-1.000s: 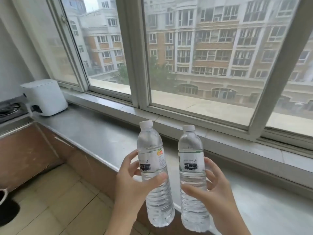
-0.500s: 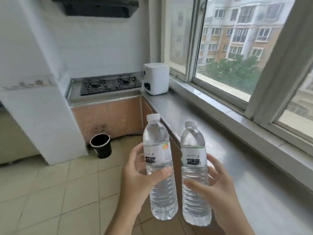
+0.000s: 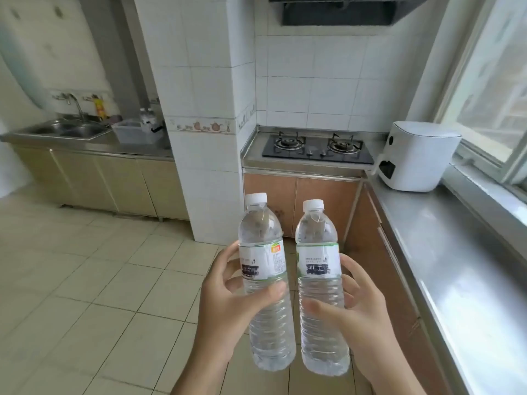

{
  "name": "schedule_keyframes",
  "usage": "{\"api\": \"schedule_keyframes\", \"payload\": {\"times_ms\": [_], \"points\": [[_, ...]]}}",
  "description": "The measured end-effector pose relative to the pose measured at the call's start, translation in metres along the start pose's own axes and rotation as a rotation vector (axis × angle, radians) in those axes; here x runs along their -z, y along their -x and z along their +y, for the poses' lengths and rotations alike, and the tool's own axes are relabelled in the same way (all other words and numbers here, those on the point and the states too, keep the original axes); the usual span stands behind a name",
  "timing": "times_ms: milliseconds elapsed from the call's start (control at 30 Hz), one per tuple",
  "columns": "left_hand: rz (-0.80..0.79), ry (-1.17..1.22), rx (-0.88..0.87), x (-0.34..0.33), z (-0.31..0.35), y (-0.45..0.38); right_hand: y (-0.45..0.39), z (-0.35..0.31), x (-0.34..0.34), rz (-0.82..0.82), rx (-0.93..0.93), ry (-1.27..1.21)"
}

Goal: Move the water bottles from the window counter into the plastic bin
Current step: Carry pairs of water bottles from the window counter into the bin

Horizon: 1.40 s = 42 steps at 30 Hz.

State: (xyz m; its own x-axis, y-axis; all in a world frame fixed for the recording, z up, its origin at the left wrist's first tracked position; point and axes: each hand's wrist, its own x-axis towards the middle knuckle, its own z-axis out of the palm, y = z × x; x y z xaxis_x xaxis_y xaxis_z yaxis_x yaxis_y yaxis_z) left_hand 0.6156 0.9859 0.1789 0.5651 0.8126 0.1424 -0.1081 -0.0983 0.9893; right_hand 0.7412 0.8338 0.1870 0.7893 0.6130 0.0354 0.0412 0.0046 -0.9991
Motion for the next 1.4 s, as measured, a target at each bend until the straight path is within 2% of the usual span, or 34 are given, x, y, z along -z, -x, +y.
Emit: {"api": "schedule_keyframes", "payload": {"times_ms": [267,600,1000,1400], "points": [[0.220,-0.016,0.011,0.023,-0.011,-0.083,-0.126,-0.001,-0.053,-0.219,-0.005,0.040],[0.433,-0.072,0.044,0.092,-0.042,-0.186,-0.251,0.010,-0.171,-0.413,-0.039,0.004],[0.509,-0.087,0.048,0.199,-0.065,-0.363,-0.404,0.009,-0.328,-0.495,-0.038,-0.024],[0.611,-0.126,0.072,0.275,-0.097,-0.534,-0.563,0.022,-0.464,-0.607,-0.054,-0.030]]}}
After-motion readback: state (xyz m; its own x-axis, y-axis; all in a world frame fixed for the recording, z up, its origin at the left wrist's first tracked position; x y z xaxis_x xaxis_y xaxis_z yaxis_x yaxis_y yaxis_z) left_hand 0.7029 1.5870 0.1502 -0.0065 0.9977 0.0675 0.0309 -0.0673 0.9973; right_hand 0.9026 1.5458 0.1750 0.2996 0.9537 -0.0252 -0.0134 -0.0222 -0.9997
